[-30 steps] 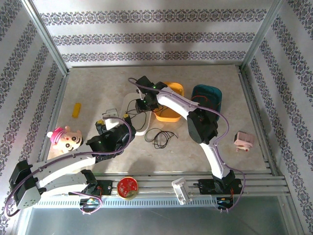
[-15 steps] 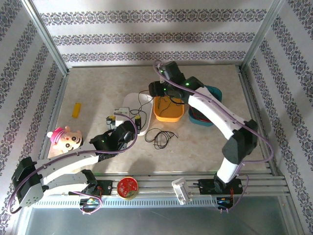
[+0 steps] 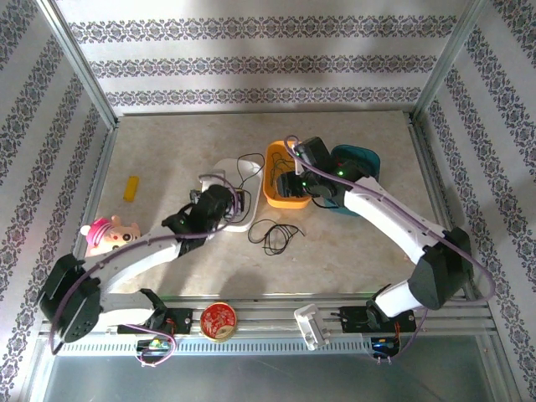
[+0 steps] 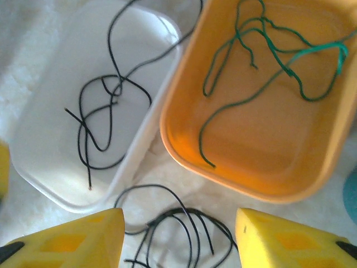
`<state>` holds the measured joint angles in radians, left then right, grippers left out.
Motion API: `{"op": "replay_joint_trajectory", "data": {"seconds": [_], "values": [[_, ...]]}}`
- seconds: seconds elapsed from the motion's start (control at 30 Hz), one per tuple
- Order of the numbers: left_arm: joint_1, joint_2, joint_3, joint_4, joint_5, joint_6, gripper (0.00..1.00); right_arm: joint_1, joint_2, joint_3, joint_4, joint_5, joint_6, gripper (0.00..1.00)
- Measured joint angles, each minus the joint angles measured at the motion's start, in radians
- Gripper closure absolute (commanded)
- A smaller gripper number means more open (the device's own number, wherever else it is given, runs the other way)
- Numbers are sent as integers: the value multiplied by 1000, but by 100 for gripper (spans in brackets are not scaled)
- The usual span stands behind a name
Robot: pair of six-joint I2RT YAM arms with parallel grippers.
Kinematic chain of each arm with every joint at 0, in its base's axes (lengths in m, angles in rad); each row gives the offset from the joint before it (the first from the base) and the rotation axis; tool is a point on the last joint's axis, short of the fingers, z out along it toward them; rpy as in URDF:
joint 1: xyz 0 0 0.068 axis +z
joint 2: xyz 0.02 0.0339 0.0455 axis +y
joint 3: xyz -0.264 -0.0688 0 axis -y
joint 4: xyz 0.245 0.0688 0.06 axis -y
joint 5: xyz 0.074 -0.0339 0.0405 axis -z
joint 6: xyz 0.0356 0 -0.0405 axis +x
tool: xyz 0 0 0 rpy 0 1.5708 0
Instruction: Untangle the cables
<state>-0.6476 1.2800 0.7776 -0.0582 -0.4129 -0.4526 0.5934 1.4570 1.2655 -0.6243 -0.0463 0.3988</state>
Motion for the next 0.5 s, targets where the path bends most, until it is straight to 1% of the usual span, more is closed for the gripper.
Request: {"op": "replay_joint_trajectory", "data": {"seconds": [0.03,0.13,0.27,0.37,0.5], "values": [[42,48,32,1,45,2,14,-6,-26,-26,0,0,7,46],[120,191,130,-1,177,26,16,-31,-90,-84,-2,-1,22,46],[145,354,247,-7,314,85,18,-71,-164,-142,-12,-1,29,46],[147,446,310,-8,359,113,25,-100,-208,-177,-18,-2,33,47],[164,521,359,-7,360,127,35,-120,-239,-203,-31,-4,38,48]]}}
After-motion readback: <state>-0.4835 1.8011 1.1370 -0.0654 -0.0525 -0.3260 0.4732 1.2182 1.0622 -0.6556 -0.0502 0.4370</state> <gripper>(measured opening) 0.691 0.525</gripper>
